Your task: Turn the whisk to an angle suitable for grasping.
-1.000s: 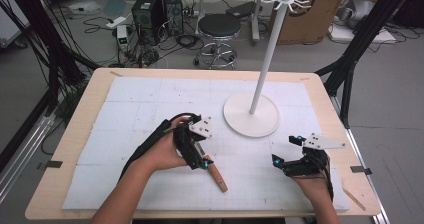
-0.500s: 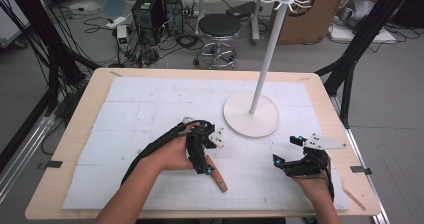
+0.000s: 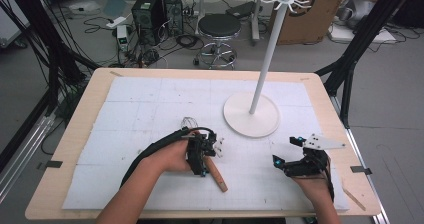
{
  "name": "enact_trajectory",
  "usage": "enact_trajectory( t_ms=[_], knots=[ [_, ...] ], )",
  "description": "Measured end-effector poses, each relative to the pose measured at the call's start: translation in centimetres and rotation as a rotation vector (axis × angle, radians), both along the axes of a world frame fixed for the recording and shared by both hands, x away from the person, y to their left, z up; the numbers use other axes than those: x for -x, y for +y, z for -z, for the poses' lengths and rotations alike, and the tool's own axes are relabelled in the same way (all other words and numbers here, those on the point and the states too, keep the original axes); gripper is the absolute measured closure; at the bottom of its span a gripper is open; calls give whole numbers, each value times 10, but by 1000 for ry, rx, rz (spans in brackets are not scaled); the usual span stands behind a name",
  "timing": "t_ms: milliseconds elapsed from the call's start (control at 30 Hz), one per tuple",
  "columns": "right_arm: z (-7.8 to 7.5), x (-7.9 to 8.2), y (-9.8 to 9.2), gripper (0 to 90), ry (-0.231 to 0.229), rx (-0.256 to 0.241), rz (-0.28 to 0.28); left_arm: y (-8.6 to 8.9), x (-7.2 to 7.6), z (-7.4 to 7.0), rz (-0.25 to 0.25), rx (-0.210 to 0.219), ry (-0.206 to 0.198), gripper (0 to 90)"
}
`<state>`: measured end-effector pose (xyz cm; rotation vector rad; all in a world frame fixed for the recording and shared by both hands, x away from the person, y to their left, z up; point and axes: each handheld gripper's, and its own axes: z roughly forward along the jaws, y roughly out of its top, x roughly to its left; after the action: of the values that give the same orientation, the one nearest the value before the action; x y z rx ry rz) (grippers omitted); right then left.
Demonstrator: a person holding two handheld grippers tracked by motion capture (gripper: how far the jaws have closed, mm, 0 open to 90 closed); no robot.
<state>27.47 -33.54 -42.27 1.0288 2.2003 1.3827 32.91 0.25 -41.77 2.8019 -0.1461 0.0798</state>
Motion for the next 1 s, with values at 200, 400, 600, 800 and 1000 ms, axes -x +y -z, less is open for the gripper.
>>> enact_trajectory(
  t_ms=[200,400,600,800,1000],
  knots=[
    [1,-1,1,3,5,6,0,-1,2,-1,31,-5,15,393],
    [2,-1,2,3,6,8,-2,-1,6,-5,43,-14,1,545],
    [1,0,1,3,8,7,-1,-1,5,-5,7,-32,-4,618],
    [1,-1,0,3,6,1,-1,-1,6,-6,-8,-52,0,696],
    [1,-1,-1,3,5,-2,-3,0,5,-6,-22,-39,17,682]
  ],
)
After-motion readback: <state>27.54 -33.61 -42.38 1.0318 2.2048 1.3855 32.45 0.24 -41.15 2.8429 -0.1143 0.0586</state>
